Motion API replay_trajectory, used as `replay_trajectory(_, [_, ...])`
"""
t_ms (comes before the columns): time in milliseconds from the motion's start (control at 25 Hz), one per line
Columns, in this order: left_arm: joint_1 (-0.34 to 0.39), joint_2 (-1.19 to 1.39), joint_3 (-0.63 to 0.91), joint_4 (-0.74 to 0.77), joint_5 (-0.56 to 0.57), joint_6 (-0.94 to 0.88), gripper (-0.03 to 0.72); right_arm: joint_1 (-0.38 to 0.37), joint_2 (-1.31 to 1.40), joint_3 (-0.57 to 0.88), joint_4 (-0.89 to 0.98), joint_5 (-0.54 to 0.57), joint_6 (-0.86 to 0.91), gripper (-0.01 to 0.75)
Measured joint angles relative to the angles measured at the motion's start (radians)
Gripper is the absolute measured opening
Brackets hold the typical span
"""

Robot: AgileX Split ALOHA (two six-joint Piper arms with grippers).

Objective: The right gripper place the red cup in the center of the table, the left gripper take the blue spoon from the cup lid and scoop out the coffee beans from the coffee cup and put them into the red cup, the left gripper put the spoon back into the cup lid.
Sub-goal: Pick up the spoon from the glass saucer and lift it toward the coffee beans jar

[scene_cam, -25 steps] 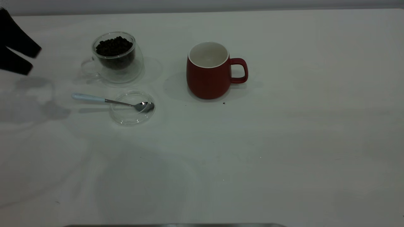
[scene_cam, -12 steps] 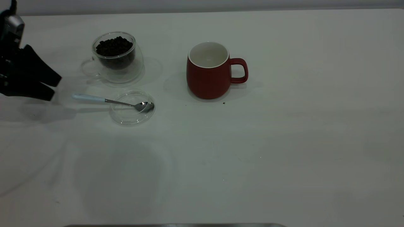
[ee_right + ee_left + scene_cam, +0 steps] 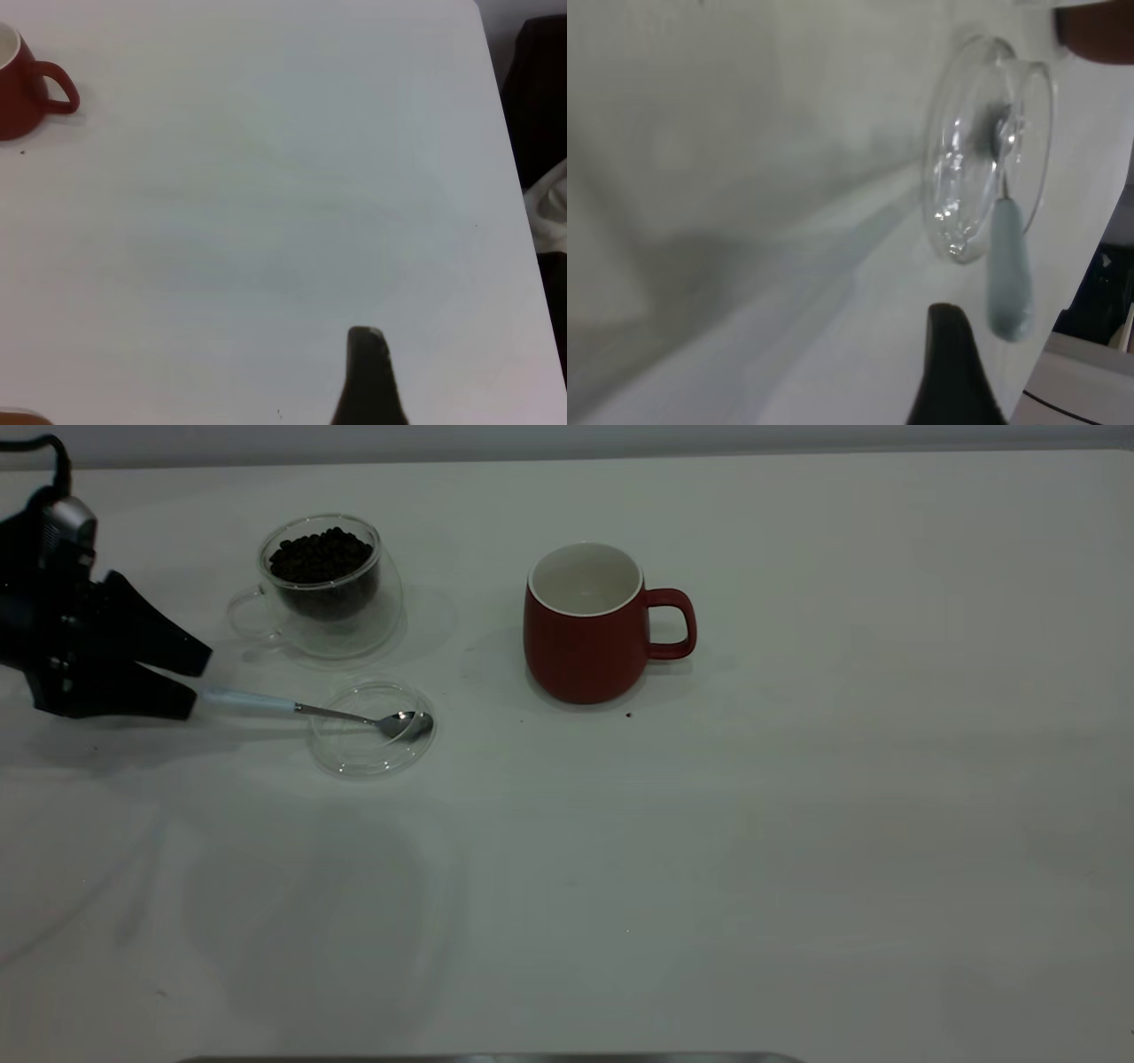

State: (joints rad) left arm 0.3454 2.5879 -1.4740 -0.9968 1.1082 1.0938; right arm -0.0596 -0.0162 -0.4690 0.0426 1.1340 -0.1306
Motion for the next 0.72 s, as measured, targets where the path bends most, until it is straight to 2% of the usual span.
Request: replay_trajectory(720, [-0.071,0.017,-0.001,-0.052,-0.034,0.028,0.563,0.000,0.000,0.000,0.000,0.000,0.001,0.591])
